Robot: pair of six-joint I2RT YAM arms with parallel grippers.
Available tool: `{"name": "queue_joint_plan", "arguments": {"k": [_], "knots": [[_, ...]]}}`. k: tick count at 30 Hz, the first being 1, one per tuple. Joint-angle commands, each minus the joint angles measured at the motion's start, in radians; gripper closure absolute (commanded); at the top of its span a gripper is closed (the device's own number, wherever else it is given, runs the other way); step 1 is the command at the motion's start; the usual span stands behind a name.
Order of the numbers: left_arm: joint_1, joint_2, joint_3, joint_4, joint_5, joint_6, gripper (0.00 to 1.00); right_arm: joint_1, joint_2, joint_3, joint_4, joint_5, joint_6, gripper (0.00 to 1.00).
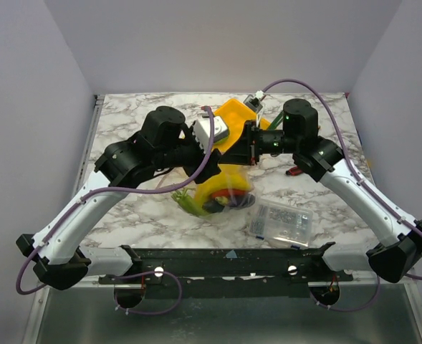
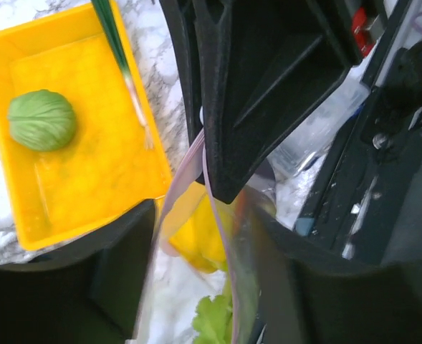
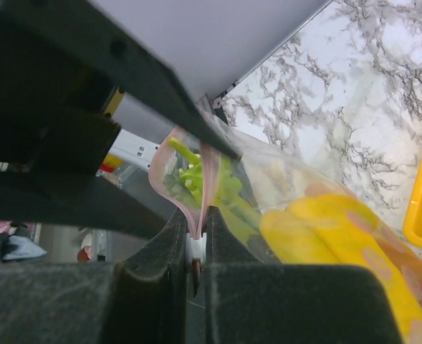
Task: Place the food in the zip-top bag and seal the zipper
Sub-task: Zip the zipper food storage bag at the center of the board.
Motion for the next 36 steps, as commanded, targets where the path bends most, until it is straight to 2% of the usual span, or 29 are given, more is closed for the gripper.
{"name": "queue_joint_plan", "arguments": {"k": [1,4,5,6,8,10,13,17,21,27,30,32,36], "knots": [[-0.019,-0.025,-0.046,-0.019,-0.13,0.041,0.6,0.015,0.0,0.066,0.015,-0.001,0.005,1.0],[-0.019,-0.07,-0.105,-0.01,-0.15,0.019,0.87,0.015,0.0,0.068,-0.01,0.0,-0.034,1.0],[-0.019,-0.083,-0.116,-0.01,-0.136,0.013,0.93,0.014,-0.004,0.065,-0.017,0.0,-0.056,0.99],[-0.018,-0.096,-0.128,-0.012,-0.112,0.007,1.0,0.014,-0.009,0.059,-0.024,-0.001,-0.095,0.9],[-0.015,-0.117,-0.141,-0.01,-0.05,-0.011,1.0,0.015,-0.026,0.024,-0.017,-0.02,-0.193,0.7],[-0.007,-0.14,-0.151,0.0,0.029,-0.032,1.0,0.015,-0.051,-0.018,-0.005,-0.04,-0.291,0.59],[0.02,-0.186,-0.187,0.039,0.111,-0.075,1.0,0.015,-0.114,-0.148,0.14,-0.069,-0.353,0.52],[0.029,-0.226,-0.22,0.067,0.15,-0.112,1.0,0.015,-0.128,-0.238,0.355,-0.122,-0.267,0.51],[0.038,-0.248,-0.247,0.074,0.153,-0.125,1.0,0.015,-0.148,-0.318,0.563,-0.164,-0.145,0.56],[0.048,-0.263,-0.272,0.085,0.168,-0.136,1.0,0.015,-0.118,-0.328,0.636,-0.226,-0.082,0.81],[0.049,-0.264,-0.27,0.083,0.176,-0.139,1.0,0.016,-0.105,-0.331,0.664,-0.254,-0.058,0.86],[0.051,-0.263,-0.267,0.084,0.184,-0.142,1.0,0.016,-0.099,-0.337,0.672,-0.262,-0.053,0.99],[0.053,-0.257,-0.255,0.082,0.204,-0.143,1.0,0.02,-0.104,-0.351,0.678,-0.238,-0.052,1.0]]}}
